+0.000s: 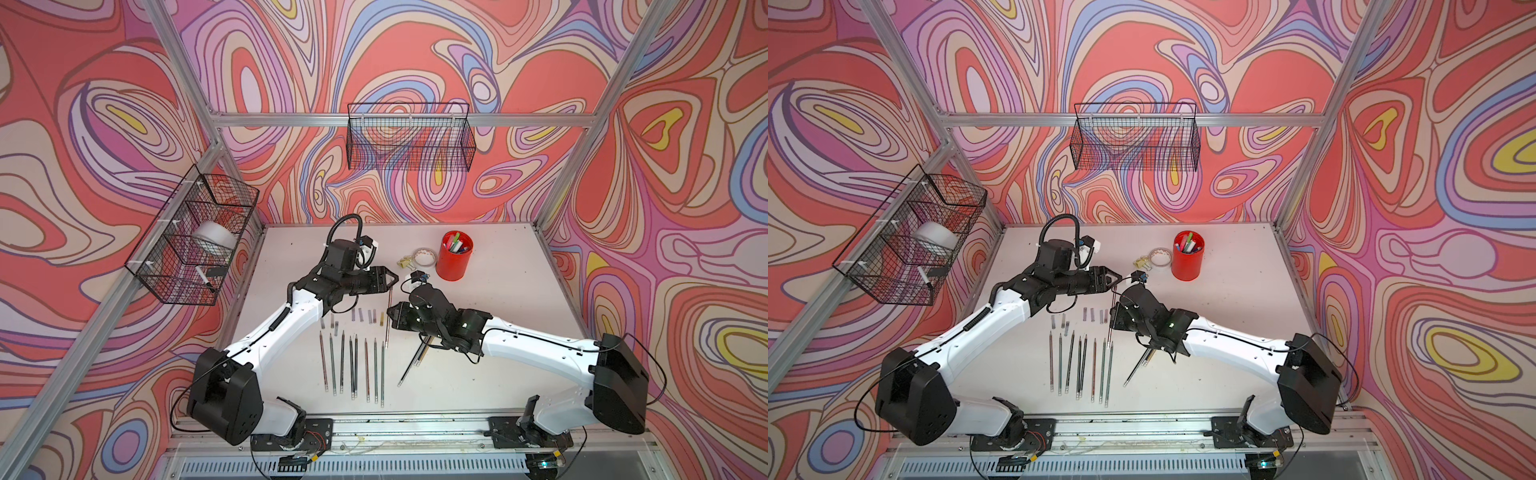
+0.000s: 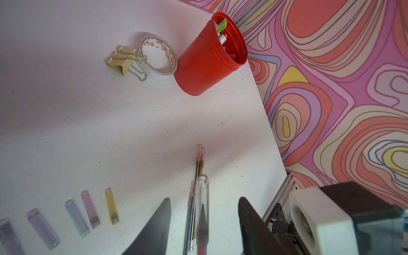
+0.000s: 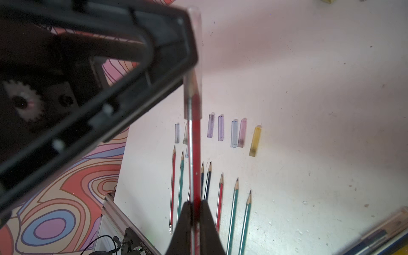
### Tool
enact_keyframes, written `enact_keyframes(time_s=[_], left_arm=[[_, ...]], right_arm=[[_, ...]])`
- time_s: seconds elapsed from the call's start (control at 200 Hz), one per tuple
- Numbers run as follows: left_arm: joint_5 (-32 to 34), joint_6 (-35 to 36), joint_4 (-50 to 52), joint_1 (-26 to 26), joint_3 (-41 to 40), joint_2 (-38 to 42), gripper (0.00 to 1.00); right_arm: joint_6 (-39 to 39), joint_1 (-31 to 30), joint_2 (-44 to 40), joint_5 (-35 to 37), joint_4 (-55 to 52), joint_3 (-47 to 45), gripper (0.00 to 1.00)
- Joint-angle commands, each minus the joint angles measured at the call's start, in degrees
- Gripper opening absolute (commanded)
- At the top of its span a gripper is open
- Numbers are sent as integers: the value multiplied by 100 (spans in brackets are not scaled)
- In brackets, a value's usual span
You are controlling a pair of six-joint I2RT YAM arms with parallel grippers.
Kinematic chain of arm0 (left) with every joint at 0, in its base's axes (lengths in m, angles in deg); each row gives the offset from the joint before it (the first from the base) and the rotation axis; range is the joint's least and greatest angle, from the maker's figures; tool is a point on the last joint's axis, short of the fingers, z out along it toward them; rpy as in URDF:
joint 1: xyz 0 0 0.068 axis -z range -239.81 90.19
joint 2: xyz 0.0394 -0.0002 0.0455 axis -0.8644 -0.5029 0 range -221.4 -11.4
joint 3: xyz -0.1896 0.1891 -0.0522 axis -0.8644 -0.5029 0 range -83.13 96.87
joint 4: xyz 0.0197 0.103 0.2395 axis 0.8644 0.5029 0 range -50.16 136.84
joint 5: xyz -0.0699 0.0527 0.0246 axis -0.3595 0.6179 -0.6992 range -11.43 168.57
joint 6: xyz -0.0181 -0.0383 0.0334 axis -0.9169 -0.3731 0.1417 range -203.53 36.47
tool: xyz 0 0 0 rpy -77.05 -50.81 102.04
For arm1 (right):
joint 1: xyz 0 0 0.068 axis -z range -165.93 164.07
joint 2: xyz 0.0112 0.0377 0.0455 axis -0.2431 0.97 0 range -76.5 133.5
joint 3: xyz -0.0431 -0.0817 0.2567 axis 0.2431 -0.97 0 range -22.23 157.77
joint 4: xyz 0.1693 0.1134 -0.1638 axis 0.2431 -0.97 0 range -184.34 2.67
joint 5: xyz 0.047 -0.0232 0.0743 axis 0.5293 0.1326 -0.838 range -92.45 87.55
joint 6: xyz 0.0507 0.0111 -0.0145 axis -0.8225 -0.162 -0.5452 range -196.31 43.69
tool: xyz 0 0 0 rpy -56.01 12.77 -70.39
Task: Remove the protective cover of the pencils
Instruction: Pick up the pencil from the center of the board, then remove the protective sleeve from the pencil.
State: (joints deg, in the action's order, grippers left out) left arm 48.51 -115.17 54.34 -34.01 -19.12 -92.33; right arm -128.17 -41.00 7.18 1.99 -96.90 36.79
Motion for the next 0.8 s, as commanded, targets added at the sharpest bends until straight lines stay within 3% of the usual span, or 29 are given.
enact_keyframes(time_s=[0.0, 0.361, 0.796], left_arm=[[-179, -45, -145, -28, 173, -59, 50], [-333, -72, -176, -36, 200, -164, 51], [-267, -51, -100, -57, 224, -158, 29]], right_arm=[[122, 21, 121, -99, 130, 220, 0], [156, 22, 241, -535, 452, 286, 0], [44, -1, 468, -831, 592, 330, 0]])
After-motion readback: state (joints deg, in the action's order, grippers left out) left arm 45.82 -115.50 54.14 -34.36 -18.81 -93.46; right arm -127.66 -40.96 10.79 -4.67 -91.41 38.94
